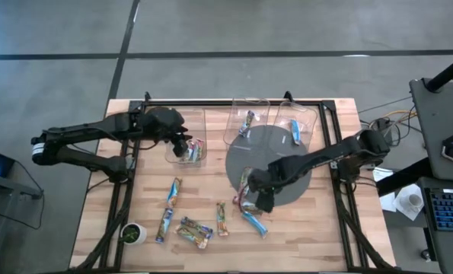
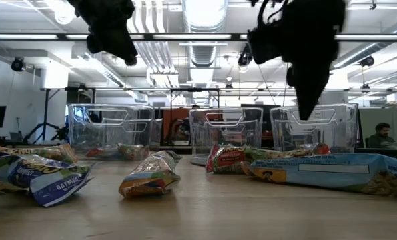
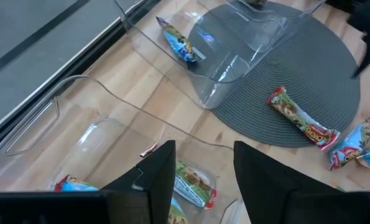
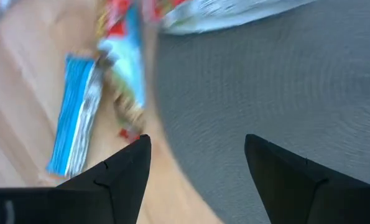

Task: Pick and place Granola Bars by type
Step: Put the red granola bar into the left transparent bin

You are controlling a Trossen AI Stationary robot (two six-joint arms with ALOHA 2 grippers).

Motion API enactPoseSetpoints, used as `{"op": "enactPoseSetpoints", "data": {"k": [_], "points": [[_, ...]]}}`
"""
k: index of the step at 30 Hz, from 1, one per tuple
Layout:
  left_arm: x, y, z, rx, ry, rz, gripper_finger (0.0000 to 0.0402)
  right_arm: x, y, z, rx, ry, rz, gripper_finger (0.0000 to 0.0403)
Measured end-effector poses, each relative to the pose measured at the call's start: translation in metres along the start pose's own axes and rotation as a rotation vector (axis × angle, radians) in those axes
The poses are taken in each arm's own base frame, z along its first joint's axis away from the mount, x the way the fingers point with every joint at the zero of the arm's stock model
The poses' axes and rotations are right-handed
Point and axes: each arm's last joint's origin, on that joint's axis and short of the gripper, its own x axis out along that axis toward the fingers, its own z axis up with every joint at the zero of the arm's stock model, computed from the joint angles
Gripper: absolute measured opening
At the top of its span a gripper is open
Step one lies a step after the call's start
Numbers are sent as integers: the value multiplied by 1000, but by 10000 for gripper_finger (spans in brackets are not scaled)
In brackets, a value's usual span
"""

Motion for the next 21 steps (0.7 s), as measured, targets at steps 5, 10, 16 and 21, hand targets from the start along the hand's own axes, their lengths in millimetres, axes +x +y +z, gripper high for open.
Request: {"op": "enactPoseSetpoints", "data": {"k": [5, 10, 16, 21], "points": [[0, 0, 0, 1, 1, 0, 145, 12, 17, -15, -97, 26, -7, 249], [0, 0, -1, 5, 7, 1, 145, 26, 25, -27, -58, 12, -7, 249], [4, 0, -4, 9, 20, 6, 145, 40, 29, -27, -6, -66, 64, 249], [7, 1, -8, 11, 32, 9, 145, 53, 26, -29, 13, -71, 40, 249]]}}
